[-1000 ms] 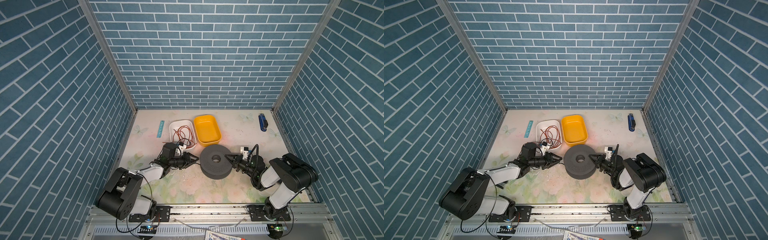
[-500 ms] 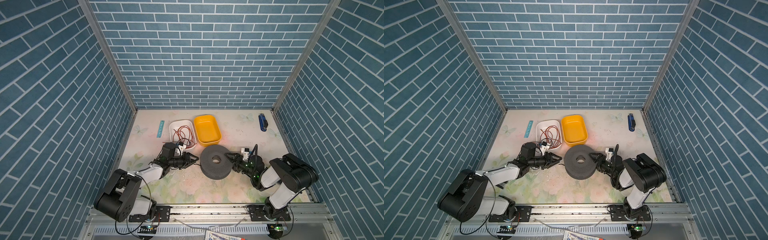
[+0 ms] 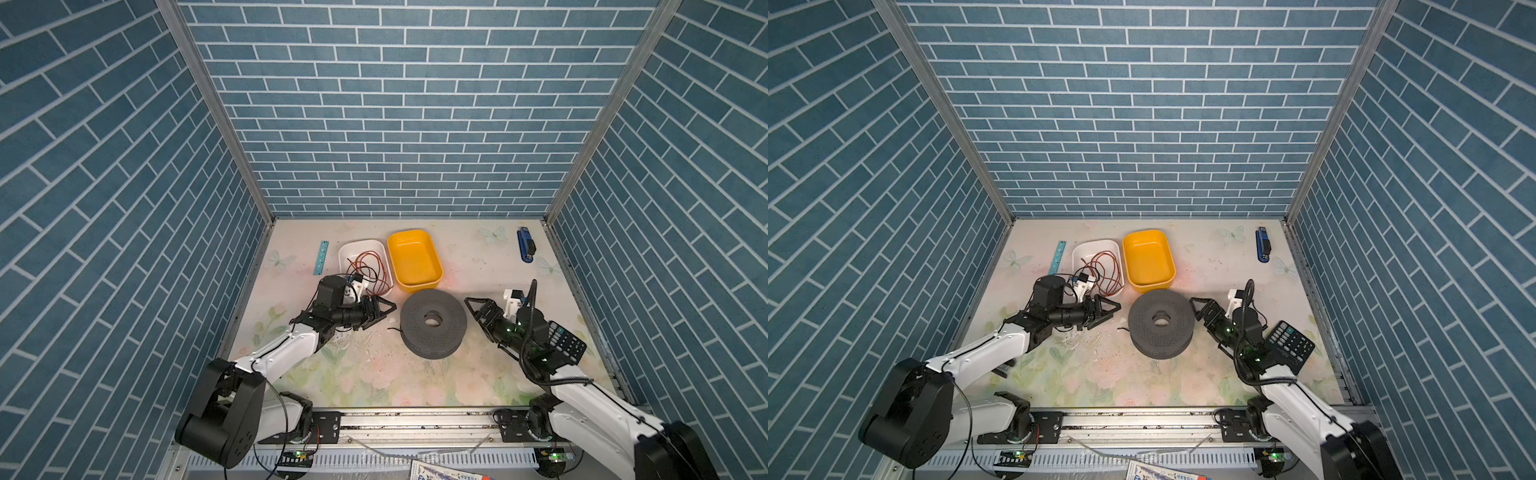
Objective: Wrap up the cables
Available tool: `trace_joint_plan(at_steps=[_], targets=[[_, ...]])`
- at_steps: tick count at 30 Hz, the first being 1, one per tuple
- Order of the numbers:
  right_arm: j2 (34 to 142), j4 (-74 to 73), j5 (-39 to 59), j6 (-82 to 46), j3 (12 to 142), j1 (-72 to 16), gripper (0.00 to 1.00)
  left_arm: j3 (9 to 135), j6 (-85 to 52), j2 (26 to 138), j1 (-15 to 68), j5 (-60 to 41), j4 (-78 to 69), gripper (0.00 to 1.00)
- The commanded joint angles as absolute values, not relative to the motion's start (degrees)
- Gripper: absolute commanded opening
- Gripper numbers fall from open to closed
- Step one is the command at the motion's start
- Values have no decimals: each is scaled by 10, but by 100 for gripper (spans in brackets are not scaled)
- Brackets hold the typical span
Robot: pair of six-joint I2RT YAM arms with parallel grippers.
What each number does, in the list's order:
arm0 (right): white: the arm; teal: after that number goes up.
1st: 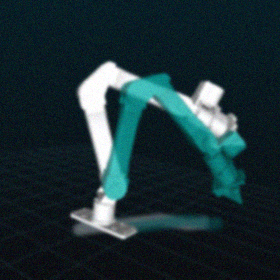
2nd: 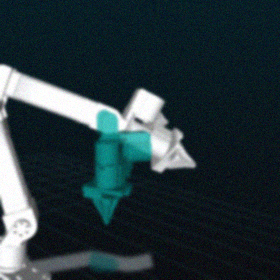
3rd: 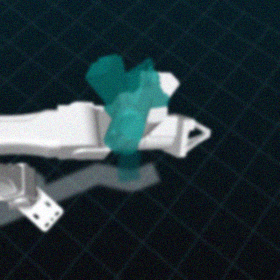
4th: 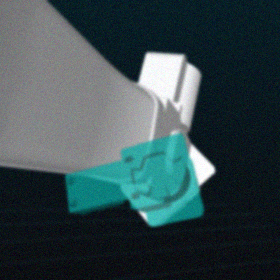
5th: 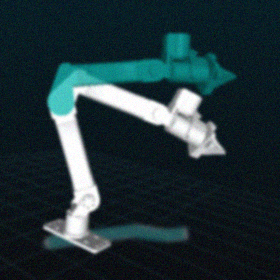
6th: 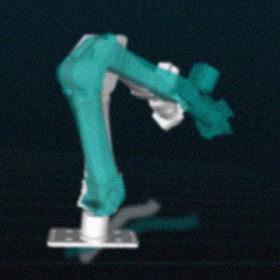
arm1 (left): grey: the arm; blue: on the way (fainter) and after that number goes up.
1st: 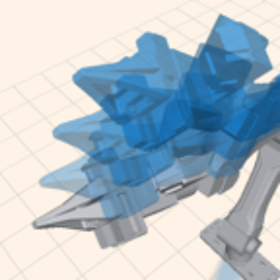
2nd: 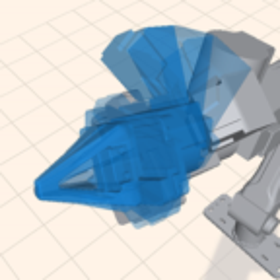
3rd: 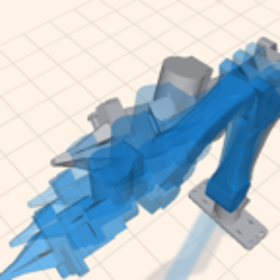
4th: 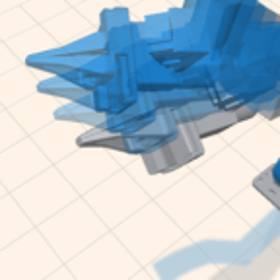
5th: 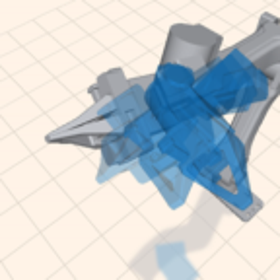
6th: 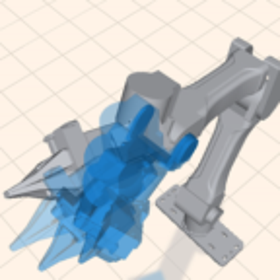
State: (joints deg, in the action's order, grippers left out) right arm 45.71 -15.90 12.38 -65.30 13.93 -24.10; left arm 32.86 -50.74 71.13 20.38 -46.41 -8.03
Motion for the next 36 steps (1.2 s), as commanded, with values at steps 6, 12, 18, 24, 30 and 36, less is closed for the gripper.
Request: trace_joint_plan(at_steps=[6,12,18,24,30,36], targets=[[398,173,-65,-417,289,-238,99,501,-310,672,180,-361,224,100],[459,148,-175,-272,340,-238,98,557,-247,665,171,-269,269,100],[517,49,-263,-152,337,-238,98,542,-179,660,165,-122,238,100],[536,-110,-300,-64,276,-236,99,452,-119,645,120,-20,92,100],[569,-207,-314,-14,242,-229,99,351,-66,654,34,12,-62,100],[595,-292,-329,34,207,-213,99,262,-10,665,15,57,-220,100]])
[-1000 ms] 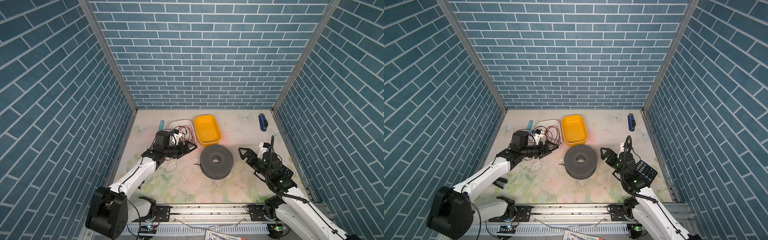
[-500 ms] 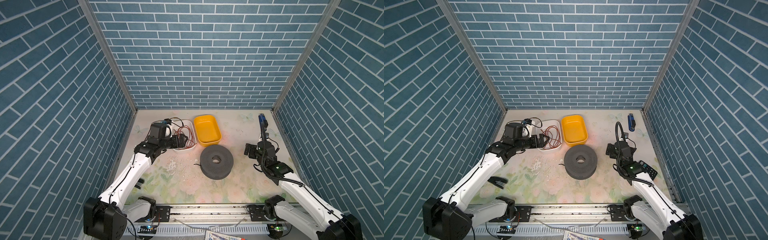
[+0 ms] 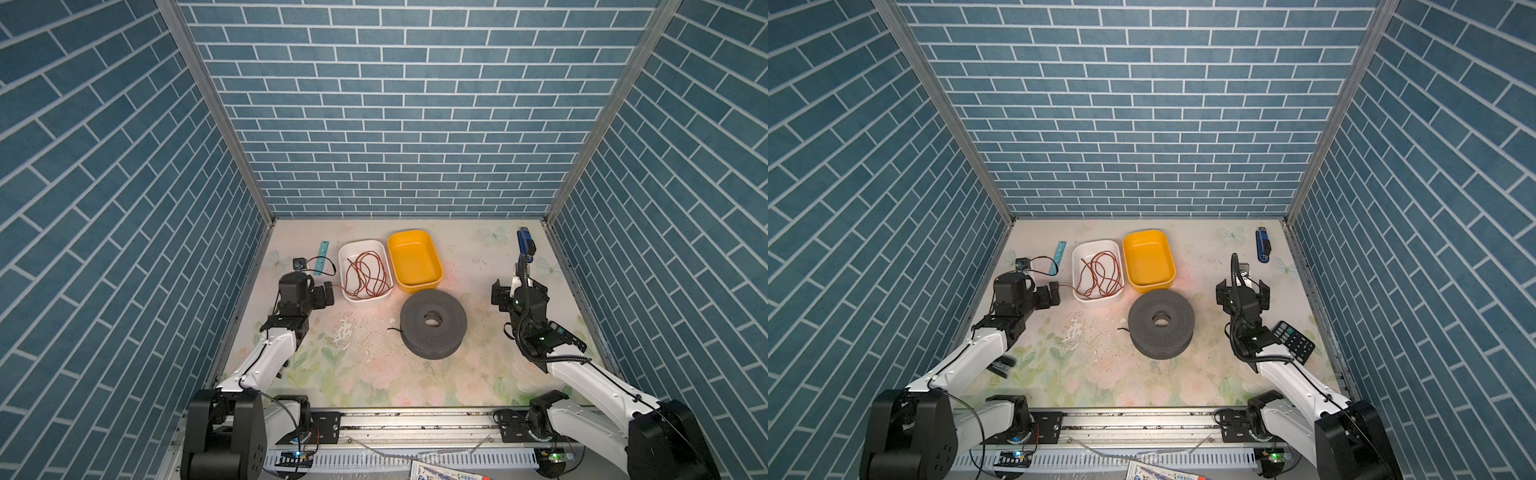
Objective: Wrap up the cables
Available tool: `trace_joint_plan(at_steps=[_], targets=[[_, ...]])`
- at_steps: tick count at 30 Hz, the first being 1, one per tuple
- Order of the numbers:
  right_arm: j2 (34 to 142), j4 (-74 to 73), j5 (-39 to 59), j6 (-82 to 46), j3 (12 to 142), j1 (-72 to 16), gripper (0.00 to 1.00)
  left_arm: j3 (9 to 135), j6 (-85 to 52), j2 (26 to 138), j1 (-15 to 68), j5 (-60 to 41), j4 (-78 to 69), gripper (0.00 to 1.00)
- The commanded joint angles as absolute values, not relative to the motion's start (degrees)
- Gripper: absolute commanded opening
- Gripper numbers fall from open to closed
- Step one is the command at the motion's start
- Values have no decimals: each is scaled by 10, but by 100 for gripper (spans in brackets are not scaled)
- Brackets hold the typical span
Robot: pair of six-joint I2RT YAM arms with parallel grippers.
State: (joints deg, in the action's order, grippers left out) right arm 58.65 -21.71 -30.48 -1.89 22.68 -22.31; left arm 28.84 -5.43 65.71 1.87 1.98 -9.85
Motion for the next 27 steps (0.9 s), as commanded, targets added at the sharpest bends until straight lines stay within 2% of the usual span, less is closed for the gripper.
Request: trace_joint_plan(at_steps=[1,5,9,11,16,19,21,22,25,27], targets=[[600,-301,-329,34,203,-206,99,249,-8,671,15,73,-251,100],[621,-342,-297,23,189,-174,99,183,11,711,16,109,-405,100],[651,-369,-263,24,185,-144,99,171,21,741,17,104,-451,100],[672,-400,-247,17,179,-130,99,143,23,766,16,96,-550,100],[768,-553,-261,30,148,-111,99,101,40,912,17,45,-776,99],[887,-774,-297,64,113,-111,99,132,25,877,17,72,-660,97],[881,-758,-293,72,109,-125,99,168,31,875,17,65,-589,93],[877,-746,-297,66,115,-123,99,180,23,873,17,87,-568,98],[872,-738,-300,53,116,-115,99,155,-2,874,17,152,-611,100],[868,-738,-296,44,113,-107,99,151,-2,876,17,154,-629,100]])
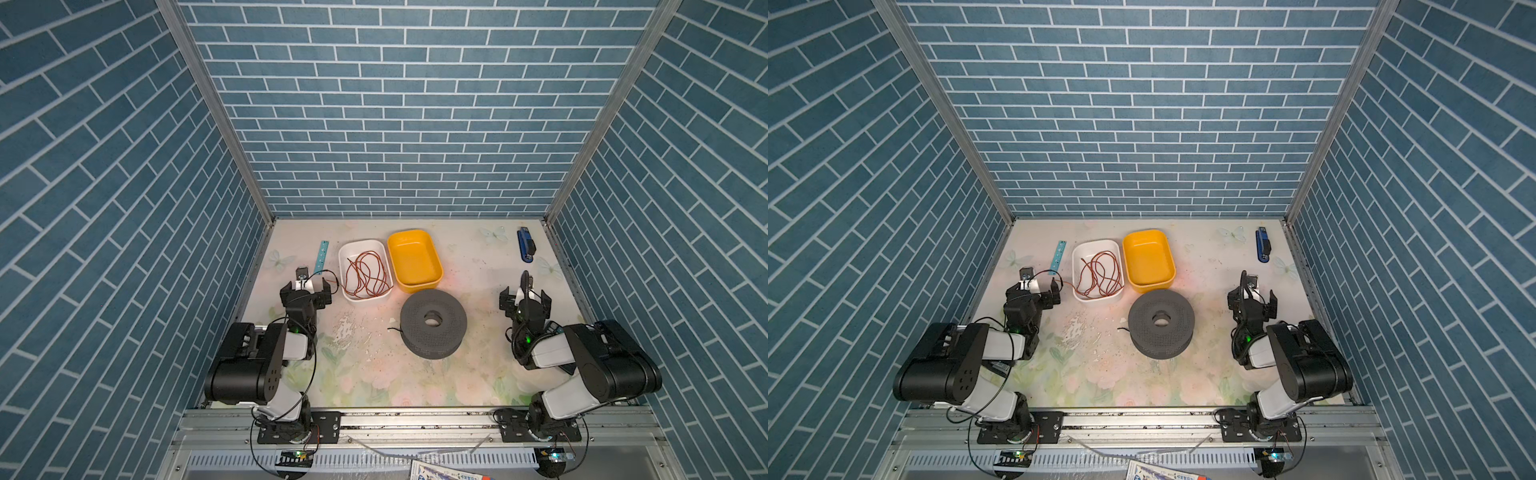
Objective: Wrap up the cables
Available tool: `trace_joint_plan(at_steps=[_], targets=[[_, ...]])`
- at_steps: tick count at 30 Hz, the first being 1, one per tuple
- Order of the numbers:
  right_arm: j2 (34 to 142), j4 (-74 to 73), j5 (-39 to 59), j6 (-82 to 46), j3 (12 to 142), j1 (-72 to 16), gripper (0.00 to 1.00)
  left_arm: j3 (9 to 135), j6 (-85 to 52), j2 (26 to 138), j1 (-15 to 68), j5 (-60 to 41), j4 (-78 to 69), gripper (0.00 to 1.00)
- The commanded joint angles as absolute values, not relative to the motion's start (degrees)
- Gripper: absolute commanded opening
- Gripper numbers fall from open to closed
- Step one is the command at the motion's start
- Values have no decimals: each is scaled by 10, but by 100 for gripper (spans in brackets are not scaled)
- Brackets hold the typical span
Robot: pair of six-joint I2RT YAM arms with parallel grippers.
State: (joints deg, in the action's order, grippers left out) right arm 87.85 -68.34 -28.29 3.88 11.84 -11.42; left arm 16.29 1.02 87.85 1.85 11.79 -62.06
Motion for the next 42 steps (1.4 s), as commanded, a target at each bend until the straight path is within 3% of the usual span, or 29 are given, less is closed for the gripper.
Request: trace_joint_plan(at_steps=[1,7,9,11,13,14,21,28,32,35,42], targets=[[867,-735,-297,41,114,-105,99,152,-4,874,17,155,-619,100],[863,-724,-287,35,115,-100,99,107,-8,887,14,158,-717,100],[857,-670,-233,46,134,-96,99,96,-6,893,14,153,-743,100],[839,-551,-143,30,178,-64,99,71,-3,910,15,138,-806,100],[852,-489,74,7,211,17,99,70,0,908,16,135,-807,100],[892,-534,165,-10,218,52,98,72,0,908,16,136,-806,100],[880,-672,-19,-97,129,78,99,78,-8,911,8,137,-802,100],[888,-703,-13,-92,117,75,99,114,-19,882,1,148,-697,100],[880,-607,23,-80,165,75,99,73,2,911,17,136,-804,100],[884,-519,91,-42,214,66,99,73,39,903,47,137,-803,100],[883,-509,94,-33,220,59,99,74,27,908,38,141,-806,100]])
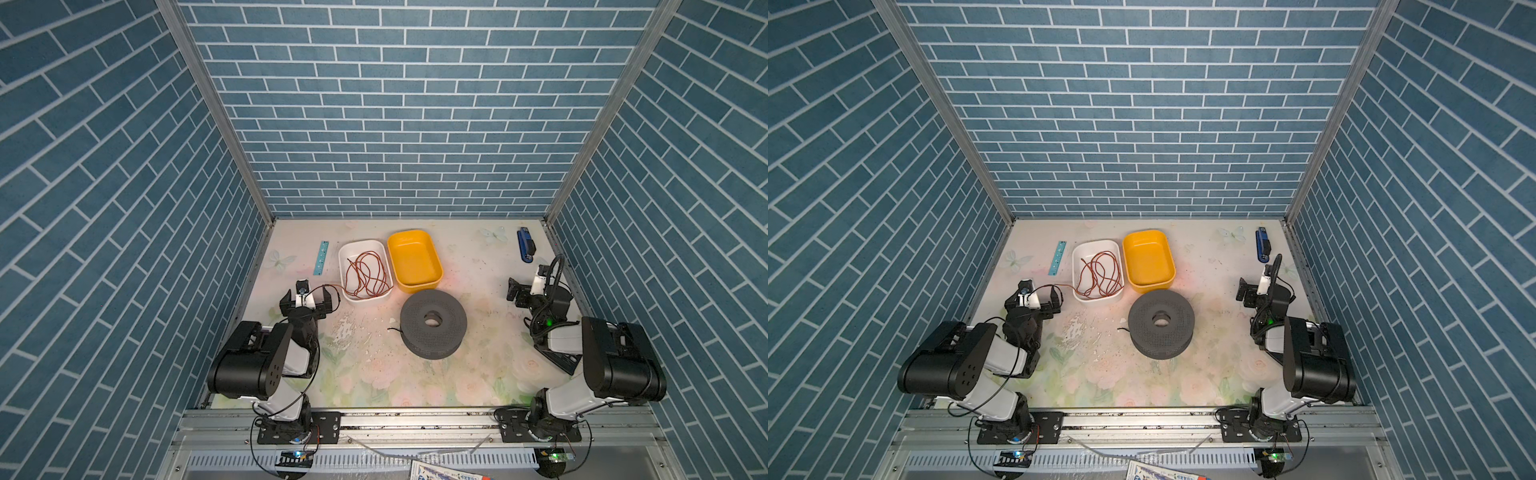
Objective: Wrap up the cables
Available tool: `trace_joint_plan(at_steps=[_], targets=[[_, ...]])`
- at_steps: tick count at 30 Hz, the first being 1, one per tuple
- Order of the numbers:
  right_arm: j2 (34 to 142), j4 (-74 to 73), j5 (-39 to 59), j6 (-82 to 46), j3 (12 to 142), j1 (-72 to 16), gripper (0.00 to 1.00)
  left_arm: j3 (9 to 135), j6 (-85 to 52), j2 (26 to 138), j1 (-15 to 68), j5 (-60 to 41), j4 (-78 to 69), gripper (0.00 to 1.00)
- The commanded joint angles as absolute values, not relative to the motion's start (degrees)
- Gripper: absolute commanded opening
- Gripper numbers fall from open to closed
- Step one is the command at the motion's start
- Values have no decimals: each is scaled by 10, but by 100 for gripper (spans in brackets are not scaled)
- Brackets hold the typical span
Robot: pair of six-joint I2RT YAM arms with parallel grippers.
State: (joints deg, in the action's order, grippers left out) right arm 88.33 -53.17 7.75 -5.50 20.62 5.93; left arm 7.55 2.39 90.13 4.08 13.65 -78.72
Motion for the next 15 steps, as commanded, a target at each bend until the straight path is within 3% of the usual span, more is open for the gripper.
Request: trace_joint_plan(at_steps=[1,15], targets=[[884,-508,94,-32,220,59,99,74,32,908,38,126,-806,100],[884,-491,69,-25,229,46,99,75,24,910,38,148,-807,100]])
